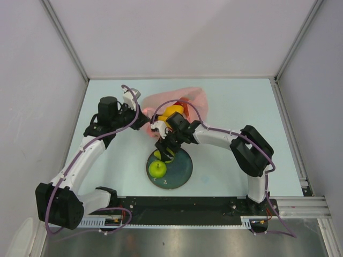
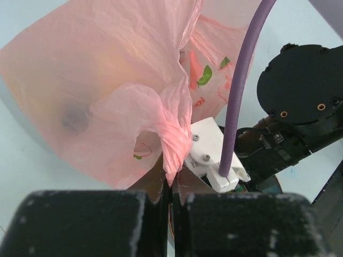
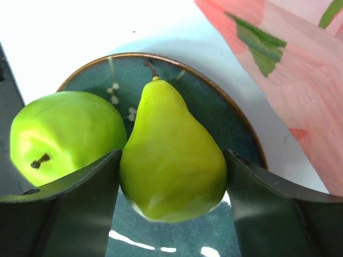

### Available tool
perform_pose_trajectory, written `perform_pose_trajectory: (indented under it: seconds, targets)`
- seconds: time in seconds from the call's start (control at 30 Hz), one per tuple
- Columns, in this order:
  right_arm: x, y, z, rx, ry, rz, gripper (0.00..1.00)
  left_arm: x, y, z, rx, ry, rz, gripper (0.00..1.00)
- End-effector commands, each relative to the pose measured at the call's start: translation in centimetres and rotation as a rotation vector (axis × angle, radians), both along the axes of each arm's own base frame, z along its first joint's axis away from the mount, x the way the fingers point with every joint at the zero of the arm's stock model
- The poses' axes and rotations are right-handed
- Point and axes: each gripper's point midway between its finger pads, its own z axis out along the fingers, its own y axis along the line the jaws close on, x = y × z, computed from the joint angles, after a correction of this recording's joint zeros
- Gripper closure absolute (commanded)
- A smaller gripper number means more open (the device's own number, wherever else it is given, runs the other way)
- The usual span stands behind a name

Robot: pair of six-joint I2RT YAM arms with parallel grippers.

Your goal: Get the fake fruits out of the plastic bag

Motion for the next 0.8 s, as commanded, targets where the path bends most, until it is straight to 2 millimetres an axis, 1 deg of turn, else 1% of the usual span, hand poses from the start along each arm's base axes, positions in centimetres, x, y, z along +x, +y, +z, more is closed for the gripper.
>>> perform_pose_trajectory:
  seconds: [0.0, 0.03, 0.07, 0.13, 0.4, 0.43, 0.47, 0.5, 0.53, 0.63, 0.67, 0.73, 0.77]
  targets:
    - [1.4, 0.3, -0.5, -0.030, -0.062, 0.004, 0.16, 0.2, 0.1, 1.1, -0.004, -0.056, -0.009, 1.00]
    - [1.4, 0.5, -0.2, -0.022, -0.063, 0.011, 0.15, 0.2, 0.1, 1.1, -0.004, -0.056, -0.009, 1.00]
    - [1.4, 0.5, -0.3, -0.020, -0.062, 0.020, 0.11, 0.3, 0.2, 1.1, -0.004, -0.056, -0.007, 1.00]
    - [1.2, 0.7, -0.1, -0.016, -0.064, 0.038, 0.09, 0.3, 0.2, 1.1, -0.005, -0.057, -0.005, 1.00]
    - [1.5, 0.8, 0.4, -0.016, -0.081, 0.048, 0.05, 0.1, 0.3, 0.8, -0.007, -0.048, -0.005, 1.00]
    - [1.5, 0.9, 0.7, -0.011, -0.088, 0.049, 0.02, 0.2, 0.3, 0.8, -0.005, -0.049, -0.004, 1.00]
    - [1.6, 0.8, 1.0, -0.009, -0.090, 0.048, 0.01, 0.2, 0.3, 0.8, -0.005, -0.051, -0.003, 1.00]
    - [1.7, 0.9, 1.5, -0.001, -0.084, 0.034, 0.01, 0.3, 0.4, 0.8, -0.005, -0.051, -0.001, 1.00]
    - [1.9, 0.9, 2.5, 0.020, -0.089, 0.025, 0.00, 0.3, 0.4, 0.8, -0.005, -0.051, 0.000, 1.00]
    - [1.9, 1.2, 4.5, 0.070, -0.079, 0.020, 0.00, 0.5, 0.5, 0.8, -0.003, -0.050, 0.006, 1.00]
    - [1.9, 1.1, 5.5, 0.085, -0.094, 0.025, 0.00, 0.5, 0.5, 0.7, -0.004, -0.047, 0.008, 1.00]
    - [2.0, 0.7, 6.1, 0.086, -0.106, 0.026, 0.00, 0.6, 0.7, 0.3, 0.000, -0.039, 0.015, 1.00]
    - [2.5, 0.2, 6.7, 0.090, -0.108, 0.007, 0.00, 0.6, 0.7, 0.2, 0.002, -0.035, 0.013, 1.00]
